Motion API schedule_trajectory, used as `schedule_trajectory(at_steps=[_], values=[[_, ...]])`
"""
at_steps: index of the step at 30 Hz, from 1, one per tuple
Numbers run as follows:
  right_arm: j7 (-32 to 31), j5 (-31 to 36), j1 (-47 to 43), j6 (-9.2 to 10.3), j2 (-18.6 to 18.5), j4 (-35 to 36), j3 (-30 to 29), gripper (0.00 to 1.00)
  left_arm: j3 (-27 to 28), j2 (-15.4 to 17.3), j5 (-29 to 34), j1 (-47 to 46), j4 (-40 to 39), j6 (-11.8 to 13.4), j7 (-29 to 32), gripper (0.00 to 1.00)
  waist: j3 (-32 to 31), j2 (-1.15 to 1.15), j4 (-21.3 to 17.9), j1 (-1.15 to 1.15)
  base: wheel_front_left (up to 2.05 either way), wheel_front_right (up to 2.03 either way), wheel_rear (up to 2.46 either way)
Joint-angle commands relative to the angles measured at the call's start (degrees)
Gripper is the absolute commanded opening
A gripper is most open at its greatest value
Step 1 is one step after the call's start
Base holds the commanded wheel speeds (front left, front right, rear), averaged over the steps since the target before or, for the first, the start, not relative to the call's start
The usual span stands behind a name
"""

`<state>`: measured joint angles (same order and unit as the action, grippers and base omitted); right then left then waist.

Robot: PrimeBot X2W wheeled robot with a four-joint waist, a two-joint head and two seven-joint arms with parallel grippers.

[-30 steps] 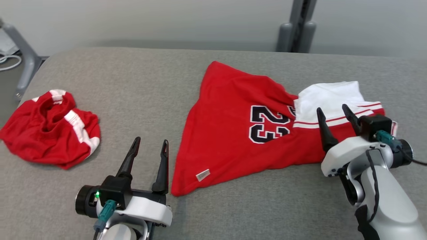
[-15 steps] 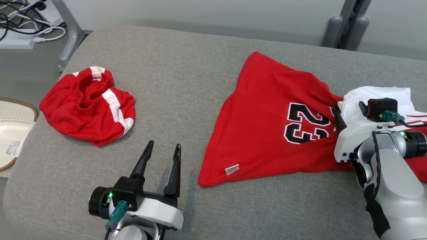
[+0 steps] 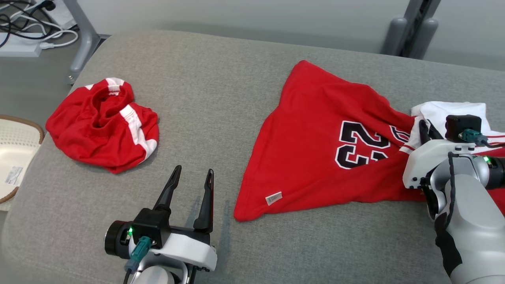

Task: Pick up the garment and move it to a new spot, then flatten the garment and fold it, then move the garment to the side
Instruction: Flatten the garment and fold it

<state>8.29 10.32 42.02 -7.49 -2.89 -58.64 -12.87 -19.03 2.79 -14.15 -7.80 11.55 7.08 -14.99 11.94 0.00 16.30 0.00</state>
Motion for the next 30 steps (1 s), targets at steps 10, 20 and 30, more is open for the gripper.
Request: schedule_trajectory(at_steps=[10, 20, 30], values=[[6.7, -16.0, -3.5, -0.01, -0.2, 1.6, 4.6, 0.0, 2.8, 0.2, 1.1, 0.4, 0.2, -0.3, -0.2, 1.0, -2.9, 0.0, -7.5, 0.0, 0.0, 0.0, 0.0], [7.0, -35.3, -25.6, -0.01, -0.1, 23.3, 9.2, 0.0, 6.0, 0.2, 2.5, 1.2, 0.4, -1.5, -0.2, 1.0, -3.3, 0.0, -17.0, 0.0, 0.0, 0.0, 0.0], [6.7, -41.5, -35.1, -0.01, -0.3, 23.2, 11.4, 1.0, 6.4, 0.2, 2.8, -0.1, 1.0, -1.9, -0.2, 1.0, -2.9, 0.0, -20.1, 0.0, 0.0, 0.0, 0.0]])
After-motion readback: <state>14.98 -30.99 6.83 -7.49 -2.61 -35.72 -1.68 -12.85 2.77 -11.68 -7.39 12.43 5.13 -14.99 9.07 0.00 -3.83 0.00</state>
